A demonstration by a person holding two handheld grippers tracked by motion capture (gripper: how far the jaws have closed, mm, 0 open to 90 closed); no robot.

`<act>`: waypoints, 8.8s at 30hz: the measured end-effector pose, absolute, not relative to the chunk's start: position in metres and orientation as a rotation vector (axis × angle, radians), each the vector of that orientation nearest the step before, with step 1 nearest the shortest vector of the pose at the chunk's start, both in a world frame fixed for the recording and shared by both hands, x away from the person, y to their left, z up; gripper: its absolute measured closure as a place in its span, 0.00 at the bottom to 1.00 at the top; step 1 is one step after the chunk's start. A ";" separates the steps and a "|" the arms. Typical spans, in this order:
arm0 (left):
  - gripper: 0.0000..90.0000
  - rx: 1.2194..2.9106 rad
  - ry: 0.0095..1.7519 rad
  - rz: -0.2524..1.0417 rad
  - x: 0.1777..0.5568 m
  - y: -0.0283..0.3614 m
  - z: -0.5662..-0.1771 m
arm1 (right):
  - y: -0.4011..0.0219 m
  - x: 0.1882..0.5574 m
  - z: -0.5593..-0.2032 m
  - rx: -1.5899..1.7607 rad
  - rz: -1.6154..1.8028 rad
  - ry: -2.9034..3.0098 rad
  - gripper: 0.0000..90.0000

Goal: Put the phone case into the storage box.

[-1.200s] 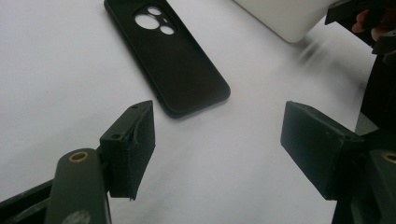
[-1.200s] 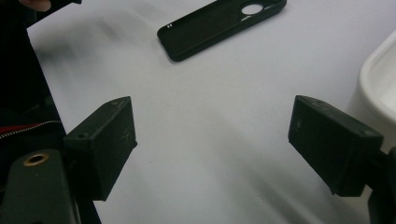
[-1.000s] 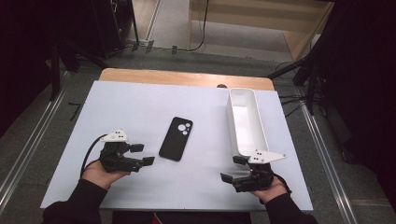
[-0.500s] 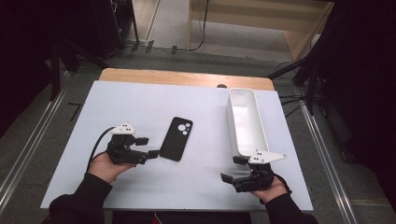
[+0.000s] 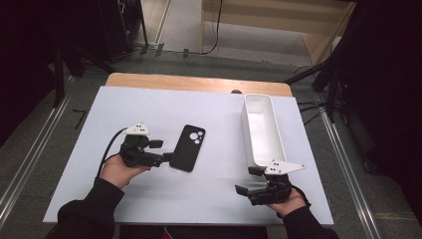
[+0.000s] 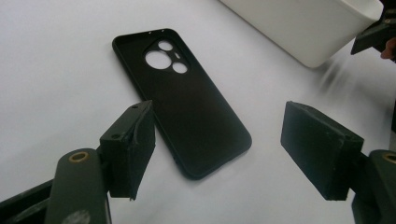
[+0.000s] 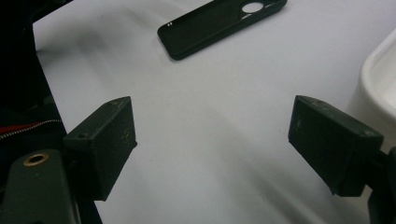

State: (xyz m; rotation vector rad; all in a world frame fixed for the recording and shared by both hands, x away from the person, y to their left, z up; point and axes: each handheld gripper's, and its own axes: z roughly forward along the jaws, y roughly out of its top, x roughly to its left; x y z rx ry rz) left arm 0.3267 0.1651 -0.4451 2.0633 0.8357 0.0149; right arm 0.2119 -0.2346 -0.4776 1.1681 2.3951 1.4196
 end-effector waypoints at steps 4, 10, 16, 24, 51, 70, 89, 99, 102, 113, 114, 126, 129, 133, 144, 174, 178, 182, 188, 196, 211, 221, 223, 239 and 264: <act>0.29 2.065 0.832 0.012 0.329 0.159 -0.443 | -0.235 0.212 -0.478 1.170 1.419 2.396 0.15; 0.29 2.077 0.820 0.030 0.335 0.150 -0.441 | -0.235 0.212 -0.478 1.167 1.421 2.395 0.15; 0.29 2.086 0.820 0.032 0.343 0.139 -0.442 | -0.235 0.212 -0.478 1.167 1.419 2.396 0.15; 0.29 2.079 0.833 0.029 0.352 0.124 -0.443 | -0.235 0.212 -0.478 1.166 1.422 2.397 0.15; 0.17 2.016 1.026 0.265 0.353 0.083 -0.456 | -0.235 0.211 -0.477 1.158 1.424 2.400 0.15; 0.00 1.949 1.118 0.354 0.349 0.079 -0.464 | -0.235 0.211 -0.478 1.159 1.417 2.404 0.15; 0.00 1.971 1.135 0.382 0.349 0.076 -0.478 | -0.235 0.211 -0.478 1.158 1.422 2.407 0.15; 0.00 1.985 1.145 0.375 0.347 0.073 -0.487 | -0.235 0.211 -0.478 1.157 1.422 2.406 0.15; 0.00 1.997 1.148 0.381 0.346 0.072 -0.490 | -0.235 0.210 -0.477 1.165 1.423 2.410 0.15; 0.00 2.014 1.173 0.388 0.344 0.068 -0.500 | -0.235 0.210 -0.478 1.163 1.425 2.411 0.15; 0.00 2.019 1.171 0.389 0.344 0.068 -0.501 | -0.235 0.210 -0.478 1.162 1.424 2.412 0.15; 0.00 2.068 1.184 0.399 0.341 0.063 -0.513 | -0.235 0.210 -0.478 1.162 1.427 2.414 0.15; 0.01 2.072 1.186 0.413 0.341 0.062 -0.513 | -0.235 0.210 -0.478 1.157 1.424 2.416 0.15; 0.02 2.083 1.192 0.429 0.340 0.060 -0.514 | -0.235 0.210 -0.478 1.162 1.424 2.413 0.15; 0.05 2.142 1.192 0.516 0.338 0.053 -0.515 | -0.235 0.210 -0.478 1.155 1.410 2.417 0.15; 0.15 2.098 1.197 0.537 0.335 0.055 -0.513 | -0.234 0.210 -0.479 1.150 1.409 2.420 0.15; 0.15 2.106 1.178 0.527 0.335 0.055 -0.513 | -0.234 0.210 -0.479 1.152 1.410 2.421 0.15; 0.15 2.111 1.171 0.521 0.335 0.055 -0.512 | -0.234 0.210 -0.479 1.152 1.409 2.423 0.15; 0.16 2.085 1.161 0.506 0.334 0.056 -0.509 | -0.234 0.210 -0.479 1.155 1.411 2.424 0.15; 0.16 2.061 1.151 0.478 0.336 0.060 -0.500 | -0.234 0.210 -0.479 1.154 1.412 2.423 0.15; 0.16 1.942 1.137 0.355 0.338 0.073 -0.475 | -0.233 0.210 -0.479 1.150 1.402 2.427 0.15; 0.16 1.900 1.112 0.317 0.337 0.083 -0.461 | -0.230 0.210 -0.478 1.141 1.366 2.439 0.15; 0.16 1.888 1.101 0.314 0.337 0.085 -0.457 | -0.230 0.209 -0.478 1.138 1.370 2.437 0.15; 0.16 1.819 1.058 0.228 0.331 0.100 -0.443 | -0.226 0.207 -0.474 1.111 1.382 2.425 0.15; 0.16 1.748 1.073 0.235 0.315 0.114 -0.451 | -0.209 0.211 -0.449 1.109 1.402 2.390 0.15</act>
